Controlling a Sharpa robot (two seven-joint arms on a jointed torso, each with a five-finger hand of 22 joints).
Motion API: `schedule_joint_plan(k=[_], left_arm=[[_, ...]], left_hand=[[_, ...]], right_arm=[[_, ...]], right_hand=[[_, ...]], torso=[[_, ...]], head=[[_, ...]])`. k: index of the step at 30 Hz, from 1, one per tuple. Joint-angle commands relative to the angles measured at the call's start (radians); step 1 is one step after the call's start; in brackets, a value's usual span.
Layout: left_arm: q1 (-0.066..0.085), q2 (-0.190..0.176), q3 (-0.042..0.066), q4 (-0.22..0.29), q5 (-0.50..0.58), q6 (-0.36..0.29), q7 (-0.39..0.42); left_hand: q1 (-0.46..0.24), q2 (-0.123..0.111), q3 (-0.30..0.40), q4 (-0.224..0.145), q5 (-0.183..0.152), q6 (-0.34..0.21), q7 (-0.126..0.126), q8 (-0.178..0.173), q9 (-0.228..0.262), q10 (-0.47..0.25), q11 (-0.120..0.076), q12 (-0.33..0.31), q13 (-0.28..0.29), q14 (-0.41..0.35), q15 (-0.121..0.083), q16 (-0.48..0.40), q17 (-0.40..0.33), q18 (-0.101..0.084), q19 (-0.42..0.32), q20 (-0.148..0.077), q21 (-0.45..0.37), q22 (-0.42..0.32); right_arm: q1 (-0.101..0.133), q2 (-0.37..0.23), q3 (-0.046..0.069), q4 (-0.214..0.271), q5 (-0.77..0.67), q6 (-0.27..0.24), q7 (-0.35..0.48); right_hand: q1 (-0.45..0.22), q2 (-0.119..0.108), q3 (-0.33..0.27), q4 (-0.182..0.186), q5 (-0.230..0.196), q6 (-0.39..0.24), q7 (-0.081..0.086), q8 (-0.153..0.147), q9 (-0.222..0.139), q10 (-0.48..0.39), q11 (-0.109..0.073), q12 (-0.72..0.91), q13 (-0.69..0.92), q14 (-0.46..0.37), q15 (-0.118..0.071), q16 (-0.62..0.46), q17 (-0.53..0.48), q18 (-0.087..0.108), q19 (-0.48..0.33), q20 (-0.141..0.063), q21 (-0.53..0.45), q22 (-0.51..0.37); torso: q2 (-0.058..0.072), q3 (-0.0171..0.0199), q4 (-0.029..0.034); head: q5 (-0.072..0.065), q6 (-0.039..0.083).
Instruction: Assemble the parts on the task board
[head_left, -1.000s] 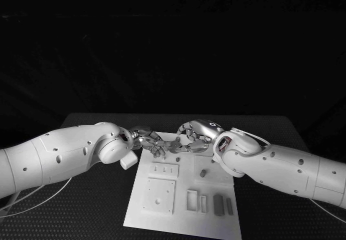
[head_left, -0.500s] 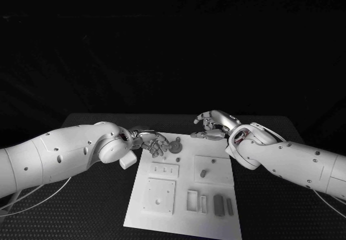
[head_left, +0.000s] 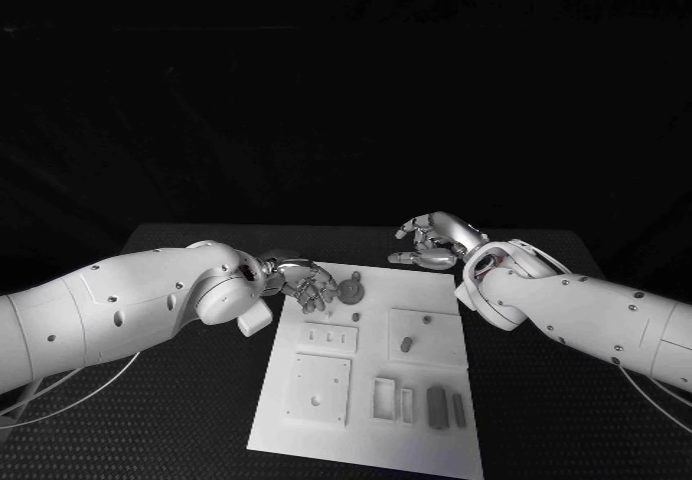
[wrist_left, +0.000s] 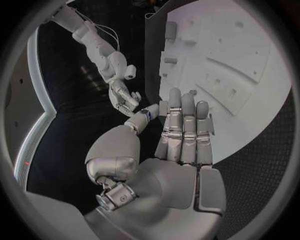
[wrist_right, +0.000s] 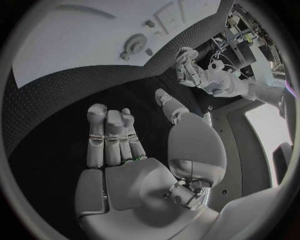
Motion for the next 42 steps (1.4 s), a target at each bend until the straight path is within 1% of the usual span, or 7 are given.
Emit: schedule_joint_plan(k=[1,18,25,28,35,40,42], left_arm=[[0.001,0.007,0.001,0.005,-0.09,-0.002,-0.024],[0.002,0.07,0.0,-0.037,-0.293,0.09,-0.203],[0.003,0.119,-0.001,-0.092,-0.321,0.141,-0.226],[0.003,0.135,-0.005,-0.114,-0.329,0.148,-0.231],[0.002,0.165,-0.025,-0.143,-0.335,0.163,-0.232],[0.002,0.17,-0.026,-0.141,-0.352,0.179,-0.237],[0.002,0.172,-0.026,-0.139,-0.368,0.179,-0.236]], left_hand=[[-0.001,-0.001,0.009,0.0,0.001,0.044,-0.038,0.001,0.001,0.009,-0.002,0.006,0.002,0.008,-0.001,0.005,0.002,-0.006,-0.003,-0.017,0.005,0.018],[0.001,0.002,0.019,0.0,-0.017,0.051,-0.04,0.005,0.014,0.022,-0.009,0.017,0.013,0.025,-0.01,0.015,0.012,-0.004,0.01,-0.025,0.024,0.019],[0.008,-0.011,0.016,-0.001,0.036,0.078,-0.058,0.026,0.063,0.042,-0.045,0.142,0.1,0.076,-0.048,0.082,0.055,0.001,0.052,-0.059,0.093,0.022],[0.002,-0.014,0.018,-0.002,0.064,0.084,-0.062,0.029,0.08,0.034,-0.05,0.175,0.126,0.08,-0.054,0.098,0.066,0.0,0.054,-0.066,0.112,0.021],[-0.017,-0.011,0.02,-0.001,0.092,0.101,-0.071,0.035,0.111,0.028,-0.06,0.223,0.163,0.09,-0.063,0.123,0.08,0.0,0.058,-0.076,0.141,0.019],[-0.025,-0.01,0.021,-0.001,0.095,0.112,-0.076,0.039,0.125,0.029,-0.066,0.246,0.177,0.098,-0.068,0.135,0.085,0.002,0.063,-0.081,0.155,0.019],[-0.028,-0.01,0.022,-0.001,0.097,0.115,-0.078,0.039,0.131,0.028,-0.068,0.255,0.183,0.1,-0.069,0.139,0.087,0.002,0.064,-0.082,0.16,0.018]], right_arm=[[0.007,0.007,0.005,-0.026,0.068,-0.011,0.027],[0.043,0.04,0.039,-0.109,0.12,0.001,0.037],[0.066,0.063,0.04,-0.178,0.204,0.009,0.074],[0.071,0.079,0.04,-0.208,0.267,0.017,0.086],[0.078,0.1,0.04,-0.254,0.383,0.063,0.121],[0.08,0.117,0.04,-0.29,0.475,0.134,0.157],[0.08,0.12,0.04,-0.3,0.504,0.158,0.172]], right_hand=[[0.0,0.011,-0.008,0.001,0.008,-0.004,0.015,0.006,0.001,-0.007,-0.001,0.005,-0.003,-0.004,-0.002,0.005,-0.001,0.07,-0.004,-0.004,-0.007,0.004],[0.007,0.023,-0.021,-0.005,0.033,-0.005,0.015,0.007,0.0,-0.011,-0.001,0.011,-0.012,-0.006,-0.002,0.005,-0.003,0.07,-0.007,-0.003,-0.009,0.006],[0.004,0.025,-0.027,-0.006,0.047,-0.005,0.016,0.008,0.0,-0.024,0.0,0.007,-0.023,-0.02,-0.001,-0.013,-0.014,0.07,-0.026,0.004,-0.025,0.004],[0.004,0.032,-0.026,-0.013,0.059,-0.006,0.021,0.011,-0.001,-0.077,0.008,-0.039,-0.064,-0.087,0.007,-0.082,-0.055,0.061,-0.1,0.037,-0.093,-0.018],[-0.002,0.051,0.004,-0.037,0.065,-0.023,0.051,0.021,-0.002,-0.208,0.051,-0.308,-0.328,-0.293,0.084,-0.365,-0.247,0.009,-0.344,0.14,-0.369,-0.153],[0.0,0.074,0.028,-0.064,0.067,-0.037,0.039,0.027,-0.001,-0.283,0.102,-0.513,-0.528,-0.434,0.166,-0.564,-0.383,-0.03,-0.505,0.192,-0.532,-0.243],[0.007,0.089,0.036,-0.085,0.064,-0.047,0.031,0.036,0.001,-0.203,0.101,-0.64,-0.693,-0.43,0.199,-0.685,-0.494,-0.038,-0.549,0.218,-0.619,-0.302]], torso=[[0.0,-0.0011,0.0007],[0.0,0.0005,-0.0003],[0.0,0.002,-0.0008],[0.0,0.0008,-0.0014],[0.0,0.0002,-0.0006],[0.0,0.0002,-0.0008],[-0.001,-0.0001,-0.0005]], head=[[-0.002,-0.004],[0.0,-0.03],[0.003,-0.042],[0.003,-0.047],[-0.001,-0.054],[-0.003,-0.059],[-0.004,-0.062]])
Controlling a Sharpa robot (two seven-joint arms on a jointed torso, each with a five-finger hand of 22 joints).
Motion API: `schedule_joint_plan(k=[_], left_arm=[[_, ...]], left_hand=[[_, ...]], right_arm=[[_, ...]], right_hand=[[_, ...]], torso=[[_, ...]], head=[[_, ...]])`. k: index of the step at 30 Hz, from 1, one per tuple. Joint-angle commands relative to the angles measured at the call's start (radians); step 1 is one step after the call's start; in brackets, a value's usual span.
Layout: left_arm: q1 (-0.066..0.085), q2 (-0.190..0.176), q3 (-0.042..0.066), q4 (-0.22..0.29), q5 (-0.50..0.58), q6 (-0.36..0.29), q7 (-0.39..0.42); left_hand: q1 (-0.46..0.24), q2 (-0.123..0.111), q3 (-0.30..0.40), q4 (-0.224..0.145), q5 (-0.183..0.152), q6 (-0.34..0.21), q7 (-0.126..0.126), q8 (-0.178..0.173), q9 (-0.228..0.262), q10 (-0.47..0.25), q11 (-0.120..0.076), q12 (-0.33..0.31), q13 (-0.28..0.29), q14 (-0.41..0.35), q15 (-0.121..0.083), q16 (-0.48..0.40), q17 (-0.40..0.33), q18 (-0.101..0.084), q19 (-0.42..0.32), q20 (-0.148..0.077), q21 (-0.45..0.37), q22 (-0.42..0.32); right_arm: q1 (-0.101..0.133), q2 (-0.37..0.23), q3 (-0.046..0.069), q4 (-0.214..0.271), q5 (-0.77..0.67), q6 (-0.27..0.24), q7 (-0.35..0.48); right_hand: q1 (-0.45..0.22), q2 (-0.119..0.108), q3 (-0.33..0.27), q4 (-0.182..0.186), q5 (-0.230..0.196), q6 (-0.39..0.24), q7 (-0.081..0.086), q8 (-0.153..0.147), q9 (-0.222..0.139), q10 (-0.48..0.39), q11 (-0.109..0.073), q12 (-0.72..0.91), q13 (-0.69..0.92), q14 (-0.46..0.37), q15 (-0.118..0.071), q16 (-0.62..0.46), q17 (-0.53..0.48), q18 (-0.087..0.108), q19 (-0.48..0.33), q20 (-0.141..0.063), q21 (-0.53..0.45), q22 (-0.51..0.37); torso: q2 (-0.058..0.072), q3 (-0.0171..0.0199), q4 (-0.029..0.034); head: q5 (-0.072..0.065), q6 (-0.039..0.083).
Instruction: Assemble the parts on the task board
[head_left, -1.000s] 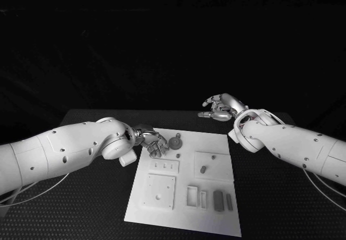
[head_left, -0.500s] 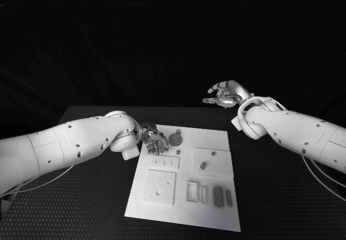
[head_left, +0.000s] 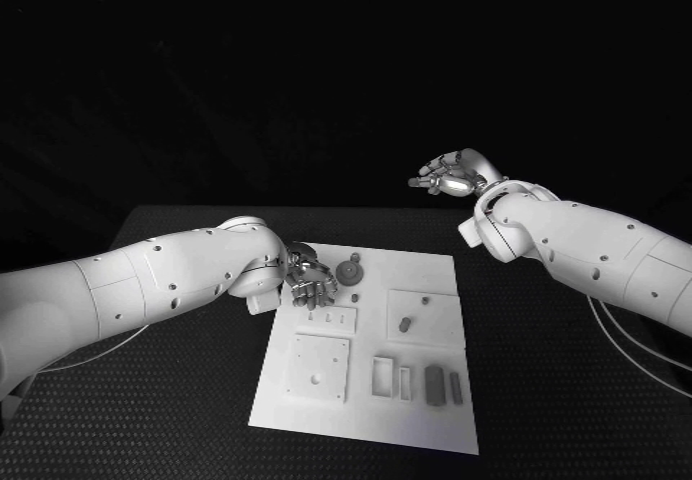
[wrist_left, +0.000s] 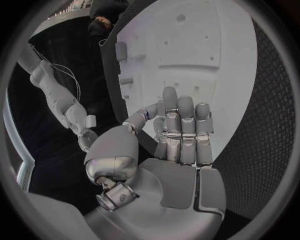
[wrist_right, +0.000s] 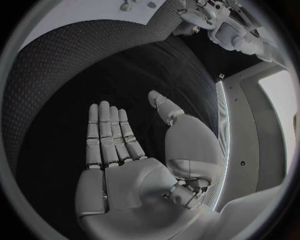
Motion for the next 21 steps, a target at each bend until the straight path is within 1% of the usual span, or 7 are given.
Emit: schedule_joint_plan(k=[1,2,5,7,9,18,21], left_arm=[[0.001,0.004,0.0,0.006,-0.041,0.034,-0.007],[0.001,0.003,0.0,0.009,-0.044,0.031,-0.006],[0.001,0.001,-0.001,0.02,-0.049,0.025,-0.003],[0.001,-0.002,-0.002,0.028,-0.05,0.029,-0.005],[0.001,-0.002,-0.003,0.031,-0.06,0.037,-0.005],[-0.002,0.008,-0.003,0.03,-0.097,0.026,-0.001],[-0.005,0.009,-0.003,0.029,-0.108,0.023,-0.006]], left_hand=[[-0.005,0.002,0.009,-0.002,0.005,0.081,-0.073,0.003,0.005,0.002,-0.028,0.006,0.004,0.005,0.0,0.004,0.001,0.002,0.009,-0.067,0.006,0.019],[-0.006,0.002,0.01,-0.002,0.006,0.081,-0.073,0.003,0.006,0.002,-0.028,0.007,0.004,0.005,0.0,0.004,0.001,0.002,0.009,-0.067,0.006,0.019],[-0.007,0.002,0.011,-0.002,0.011,0.083,-0.073,0.003,0.009,-0.001,-0.028,0.012,0.008,0.005,0.0,0.006,0.002,0.002,0.008,-0.067,0.009,0.018],[-0.007,0.002,0.012,-0.002,0.013,0.083,-0.074,0.003,0.011,-0.002,-0.028,0.014,0.009,0.005,0.0,0.007,0.002,0.002,0.007,-0.067,0.01,0.018],[-0.007,0.002,0.013,-0.002,0.015,0.084,-0.074,0.003,0.012,-0.002,-0.029,0.017,0.01,0.006,0.0,0.008,0.002,0.002,0.007,-0.068,0.011,0.018],[-0.01,-0.002,0.018,-0.002,0.033,0.09,-0.077,0.002,0.023,-0.005,-0.031,0.035,0.02,0.009,-0.001,0.016,0.005,0.003,0.006,-0.068,0.021,0.017],[-0.011,-0.002,0.019,-0.002,0.037,0.092,-0.077,0.001,0.026,-0.006,-0.032,0.04,0.023,0.009,-0.001,0.018,0.006,0.004,0.006,-0.069,0.024,0.017]], right_arm=[[0.001,0.007,0.0,-0.014,0.123,0.101,0.07],[0.001,0.008,0.0,-0.017,0.123,0.102,0.072],[0.001,0.013,0.0,-0.027,0.123,0.108,0.073],[0.001,0.016,0.0,-0.032,0.121,0.103,0.07],[0.001,0.019,0.0,-0.037,0.121,0.099,0.068],[0.001,0.02,0.0,-0.036,0.116,0.102,0.059],[0.001,0.02,0.0,-0.033,0.115,0.106,0.06]], right_hand=[[0.007,0.02,-0.001,-0.017,-0.001,-0.007,-0.006,0.01,0.003,0.058,-0.002,-0.105,-0.136,0.004,0.017,-0.096,-0.088,-0.007,-0.026,0.021,-0.065,-0.045],[0.017,0.021,0.006,-0.017,-0.011,-0.008,-0.011,0.015,0.001,0.089,-0.007,-0.152,-0.202,0.021,0.016,-0.126,-0.125,0.003,-0.011,0.029,-0.094,-0.073],[0.034,0.031,0.005,-0.019,-0.015,-0.006,-0.019,0.023,-0.003,0.131,-0.013,-0.218,-0.292,0.031,0.012,-0.165,-0.179,0.015,0.002,0.041,-0.139,-0.109],[0.035,0.039,-0.001,-0.016,-0.014,-0.005,-0.019,0.025,-0.008,0.158,-0.013,-0.248,-0.333,0.042,0.01,-0.175,-0.204,0.023,0.014,0.05,-0.162,-0.128],[0.038,0.038,-0.006,-0.015,-0.014,-0.004,-0.016,0.027,-0.013,0.181,-0.009,-0.267,-0.361,0.055,0.013,-0.177,-0.222,0.03,0.024,0.054,-0.176,-0.14],[0.042,0.034,-0.012,-0.008,-0.009,-0.007,-0.003,0.026,-0.02,0.2,0.006,-0.286,-0.393,0.062,0.023,-0.181,-0.242,0.036,0.031,0.059,-0.191,-0.148],[0.041,0.033,-0.014,-0.006,-0.007,-0.006,-0.004,0.026,-0.022,0.202,0.004,-0.291,-0.399,0.06,0.024,-0.183,-0.246,0.036,0.03,0.06,-0.195,-0.149]], torso=[[-0.001,-0.0001,0.0013],[-0.001,-0.0001,0.0021],[-0.001,0.0002,0.0032],[-0.001,0.0,0.0027],[-0.001,-0.0003,0.0025],[-0.001,-0.0004,0.0033],[-0.001,-0.0009,0.002]], head=[[-0.002,-0.005],[-0.003,-0.006],[-0.006,-0.009],[-0.005,-0.008],[-0.005,-0.009],[-0.007,-0.012],[-0.004,-0.013]])
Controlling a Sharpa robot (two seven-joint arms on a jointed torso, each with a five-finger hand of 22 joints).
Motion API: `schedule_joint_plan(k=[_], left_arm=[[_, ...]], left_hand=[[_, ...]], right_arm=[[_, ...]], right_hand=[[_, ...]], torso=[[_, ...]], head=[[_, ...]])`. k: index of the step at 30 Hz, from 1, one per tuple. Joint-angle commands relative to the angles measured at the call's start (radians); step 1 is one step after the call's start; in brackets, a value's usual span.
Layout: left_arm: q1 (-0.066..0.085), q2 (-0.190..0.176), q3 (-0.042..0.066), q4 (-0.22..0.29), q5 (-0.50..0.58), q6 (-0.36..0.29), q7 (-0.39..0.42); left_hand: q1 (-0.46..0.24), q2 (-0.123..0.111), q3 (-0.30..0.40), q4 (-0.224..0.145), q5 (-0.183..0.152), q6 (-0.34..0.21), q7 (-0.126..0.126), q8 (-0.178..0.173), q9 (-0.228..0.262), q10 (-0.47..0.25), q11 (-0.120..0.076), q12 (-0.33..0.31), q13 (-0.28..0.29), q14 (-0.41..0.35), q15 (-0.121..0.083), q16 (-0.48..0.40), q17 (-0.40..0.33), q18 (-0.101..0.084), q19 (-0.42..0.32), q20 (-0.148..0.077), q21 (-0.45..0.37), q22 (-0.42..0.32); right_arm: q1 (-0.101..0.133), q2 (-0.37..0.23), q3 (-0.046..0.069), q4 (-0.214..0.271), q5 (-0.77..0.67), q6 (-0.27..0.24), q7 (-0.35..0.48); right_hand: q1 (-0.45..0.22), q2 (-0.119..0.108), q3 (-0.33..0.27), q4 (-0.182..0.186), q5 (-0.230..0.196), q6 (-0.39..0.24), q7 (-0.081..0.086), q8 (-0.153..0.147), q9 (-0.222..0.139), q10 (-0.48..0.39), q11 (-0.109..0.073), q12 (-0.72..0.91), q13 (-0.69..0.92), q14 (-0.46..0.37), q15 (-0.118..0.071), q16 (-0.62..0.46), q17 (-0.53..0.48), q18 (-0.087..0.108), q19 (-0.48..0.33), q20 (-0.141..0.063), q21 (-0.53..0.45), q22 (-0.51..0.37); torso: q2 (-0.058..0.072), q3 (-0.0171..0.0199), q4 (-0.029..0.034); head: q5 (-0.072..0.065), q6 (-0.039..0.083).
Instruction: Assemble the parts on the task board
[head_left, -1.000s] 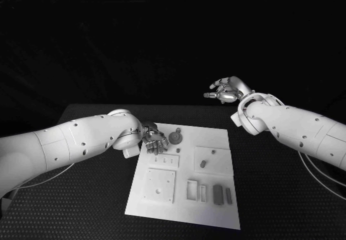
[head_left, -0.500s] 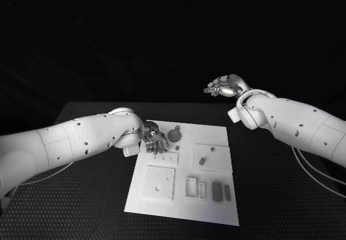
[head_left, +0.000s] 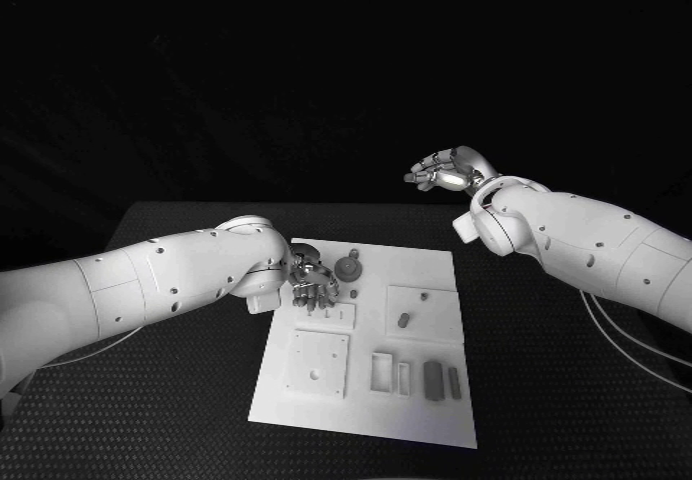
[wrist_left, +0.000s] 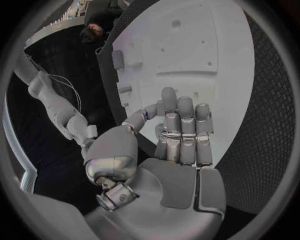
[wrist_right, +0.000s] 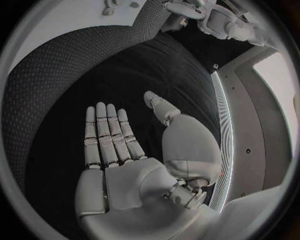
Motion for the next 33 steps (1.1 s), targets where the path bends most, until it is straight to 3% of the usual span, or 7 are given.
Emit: schedule_joint_plan(k=[1,11,14,17,21,33], left_arm=[[-0.003,0.003,0.0,0.001,-0.036,0.006,-0.001],[-0.014,0.011,0.0,-0.015,-0.036,0.024,-0.003],[-0.016,0.011,0.0,-0.015,-0.036,0.024,-0.002],[-0.018,0.012,0.0,-0.016,-0.036,0.029,-0.002],[-0.021,0.013,0.0,-0.019,-0.036,0.031,-0.003],[-0.027,0.014,0.0,-0.027,-0.037,0.036,-0.003]], left_hand=[[0.001,0.007,0.008,-0.001,0.004,0.085,-0.078,0.002,0.002,-0.006,-0.032,0.006,0.002,0.008,-0.003,0.007,0.002,0.004,0.006,-0.069,0.006,0.017],[0.001,0.006,0.01,-0.001,0.004,0.085,-0.078,0.0,0.005,-0.009,-0.031,0.01,0.004,0.006,-0.002,0.008,0.002,0.004,0.003,-0.069,0.007,0.017],[0.001,0.006,0.01,-0.001,0.003,0.085,-0.078,0.0,0.005,-0.01,-0.031,0.011,0.005,0.005,-0.002,0.009,0.002,0.004,0.003,-0.069,0.008,0.017],[0.0,0.006,0.01,0.0,0.002,0.085,-0.077,-0.001,0.006,-0.011,-0.031,0.012,0.005,0.005,-0.001,0.009,0.002,0.004,0.002,-0.068,0.008,0.017],[0.0,0.006,0.01,0.0,0.002,0.085,-0.077,-0.001,0.007,-0.011,-0.031,0.012,0.005,0.004,-0.001,0.009,0.002,0.004,0.002,-0.068,0.009,0.017],[0.0,0.006,0.01,0.0,0.001,0.085,-0.077,-0.002,0.008,-0.012,-0.031,0.014,0.006,0.004,-0.001,0.01,0.003,0.004,0.001,-0.068,0.009,0.017]], right_arm=[[0.0,0.002,0.001,0.003,0.005,0.024,0.012],[0.0,0.005,0.001,-0.001,0.005,0.019,0.01],[0.0,0.005,0.001,0.001,0.005,0.019,0.008],[0.0,0.005,0.001,0.003,0.005,0.02,0.008],[0.0,0.006,0.001,0.003,0.006,0.021,0.009],[0.0,0.004,0.001,0.004,0.007,0.018,0.011]], right_hand=[[0.009,0.001,-0.005,0.003,0.008,0.0,0.003,0.002,-0.003,0.008,-0.006,-0.009,-0.006,0.0,0.002,-0.008,-0.004,0.02,0.005,0.003,-0.008,-0.002],[0.014,0.004,-0.008,0.007,0.012,0.004,0.009,0.004,-0.009,0.027,-0.001,-0.018,-0.028,0.018,0.003,-0.002,-0.017,0.028,0.018,0.005,-0.015,-0.003],[0.015,0.004,-0.008,0.008,0.012,0.003,0.01,0.004,-0.01,0.028,-0.001,-0.021,-0.032,0.015,0.004,-0.004,-0.021,0.028,0.015,0.006,-0.018,-0.004],[0.017,0.005,-0.007,0.008,0.012,0.004,0.011,0.004,-0.01,0.029,0.0,-0.022,-0.034,0.015,0.006,-0.005,-0.022,0.028,0.015,0.007,-0.019,-0.004],[0.017,0.005,-0.007,0.008,0.012,0.004,0.011,0.004,-0.011,0.03,0.0,-0.023,-0.036,0.014,0.007,-0.005,-0.024,0.028,0.014,0.007,-0.021,-0.005],[0.018,0.003,-0.008,0.01,0.012,0.003,0.013,0.003,-0.013,0.031,0.001,-0.027,-0.042,0.012,0.009,-0.007,-0.029,0.027,0.01,0.009,-0.025,-0.005]], torso=[[0.001,-0.0003,-0.0012],[0.0,-0.0015,0.0019],[0.0,-0.0025,-0.0001],[0.001,-0.001,-0.0013],[0.0,-0.0022,-0.0004],[0.0,-0.0004,-0.0014]], head=[[0.004,-0.001],[0.004,0.003],[0.007,0.003],[0.015,0.006],[0.013,0.005],[0.013,0.002]])
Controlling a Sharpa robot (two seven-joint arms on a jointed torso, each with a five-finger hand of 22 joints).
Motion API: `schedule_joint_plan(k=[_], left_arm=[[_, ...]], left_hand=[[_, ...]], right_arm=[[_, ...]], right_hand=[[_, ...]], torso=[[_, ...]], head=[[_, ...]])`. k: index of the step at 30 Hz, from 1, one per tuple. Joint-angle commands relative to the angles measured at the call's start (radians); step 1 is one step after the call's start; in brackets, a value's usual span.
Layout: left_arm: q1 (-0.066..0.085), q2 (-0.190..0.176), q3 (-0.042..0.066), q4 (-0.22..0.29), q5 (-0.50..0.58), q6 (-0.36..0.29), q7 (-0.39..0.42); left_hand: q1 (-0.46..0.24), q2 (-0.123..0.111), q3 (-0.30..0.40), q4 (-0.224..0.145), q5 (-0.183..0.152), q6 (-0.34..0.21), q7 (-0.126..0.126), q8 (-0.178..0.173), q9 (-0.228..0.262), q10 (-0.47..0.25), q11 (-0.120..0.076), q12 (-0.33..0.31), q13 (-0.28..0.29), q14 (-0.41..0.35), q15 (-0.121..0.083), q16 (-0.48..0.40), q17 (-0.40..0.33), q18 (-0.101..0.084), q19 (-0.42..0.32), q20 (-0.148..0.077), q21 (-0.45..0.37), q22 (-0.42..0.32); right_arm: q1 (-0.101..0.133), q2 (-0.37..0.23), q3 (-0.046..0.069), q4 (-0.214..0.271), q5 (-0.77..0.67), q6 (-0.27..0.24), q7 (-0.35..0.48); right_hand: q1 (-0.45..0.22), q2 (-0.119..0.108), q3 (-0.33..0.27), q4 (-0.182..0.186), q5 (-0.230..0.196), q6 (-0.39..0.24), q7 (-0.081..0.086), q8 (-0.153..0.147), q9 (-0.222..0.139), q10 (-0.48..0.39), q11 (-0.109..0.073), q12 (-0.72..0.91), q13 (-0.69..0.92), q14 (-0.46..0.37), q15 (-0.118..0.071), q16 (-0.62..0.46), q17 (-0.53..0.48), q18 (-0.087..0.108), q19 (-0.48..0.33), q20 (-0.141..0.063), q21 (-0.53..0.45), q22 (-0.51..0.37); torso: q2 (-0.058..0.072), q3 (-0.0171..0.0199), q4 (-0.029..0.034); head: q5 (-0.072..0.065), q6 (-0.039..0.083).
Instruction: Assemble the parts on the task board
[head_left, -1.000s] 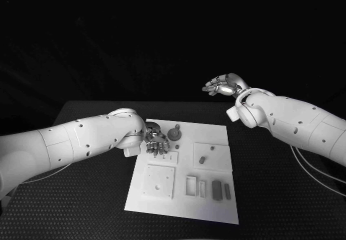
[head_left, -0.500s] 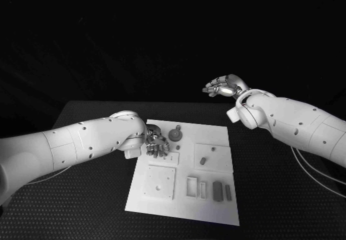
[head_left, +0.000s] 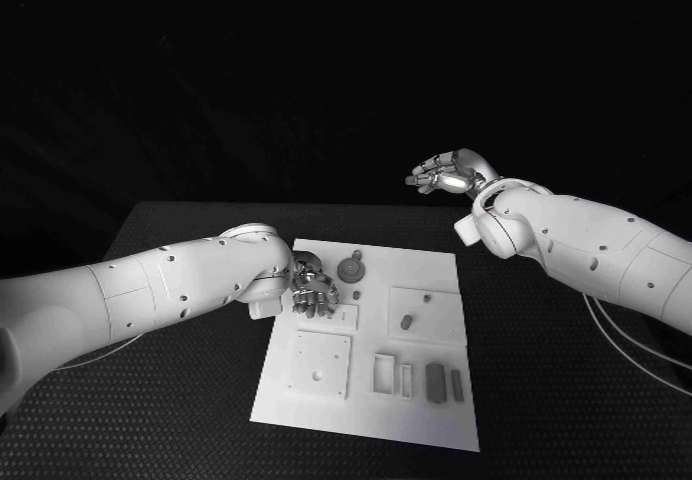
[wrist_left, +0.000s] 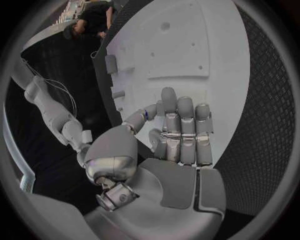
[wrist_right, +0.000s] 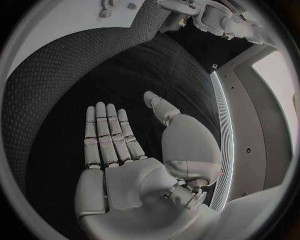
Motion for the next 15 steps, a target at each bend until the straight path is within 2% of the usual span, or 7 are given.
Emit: schedule_joint_plan(k=[1,8,15], left_arm=[[-0.002,0.003,0.0,0.0,-0.005,0.02,0.001],[-0.016,0.002,0.0,0.004,-0.052,0.02,0.005],[-0.017,0.0,0.0,0.004,-0.052,0.02,0.006]], left_hand=[[0.004,0.01,0.006,-0.001,0.005,0.083,-0.075,0.002,0.001,-0.011,-0.031,0.007,0.001,0.001,0.002,0.006,0.001,0.004,0.001,-0.068,0.006,0.016],[0.004,0.01,0.006,-0.001,0.005,0.083,-0.075,0.002,0.002,-0.012,-0.032,0.008,0.002,0.001,0.002,0.006,0.001,0.004,0.0,-0.068,0.006,0.016],[0.004,0.01,0.006,-0.001,0.005,0.083,-0.075,0.002,0.002,-0.012,-0.032,0.008,0.002,0.0,0.002,0.007,0.001,0.004,0.0,-0.068,0.007,0.016]], right_arm=[[0.0,0.0,0.0,0.002,0.003,0.01,0.011],[0.0,-0.001,0.0,0.003,0.005,0.003,0.014],[0.0,-0.001,0.0,0.003,0.005,0.0,0.015]], right_hand=[[0.008,0.002,-0.003,0.005,0.004,-0.001,0.009,0.003,-0.001,0.006,0.001,-0.007,-0.002,-0.001,0.005,-0.003,-0.002,0.012,-0.005,0.006,-0.007,-0.002],[0.009,0.0,-0.004,0.007,0.005,-0.003,0.014,0.002,-0.003,0.008,0.003,-0.009,-0.007,-0.003,0.006,-0.004,-0.006,0.012,-0.008,0.007,-0.011,-0.001],[0.009,-0.001,-0.004,0.008,0.006,-0.004,0.018,0.001,-0.005,0.01,0.006,-0.011,-0.01,-0.004,0.006,-0.005,-0.008,0.012,-0.009,0.007,-0.012,-0.001]], torso=[[0.0,0.0007,-0.0007],[0.0,0.0006,-0.0011],[0.0,0.0006,-0.0005]], head=[[0.001,-0.002],[0.002,-0.001],[0.0,0.0]])
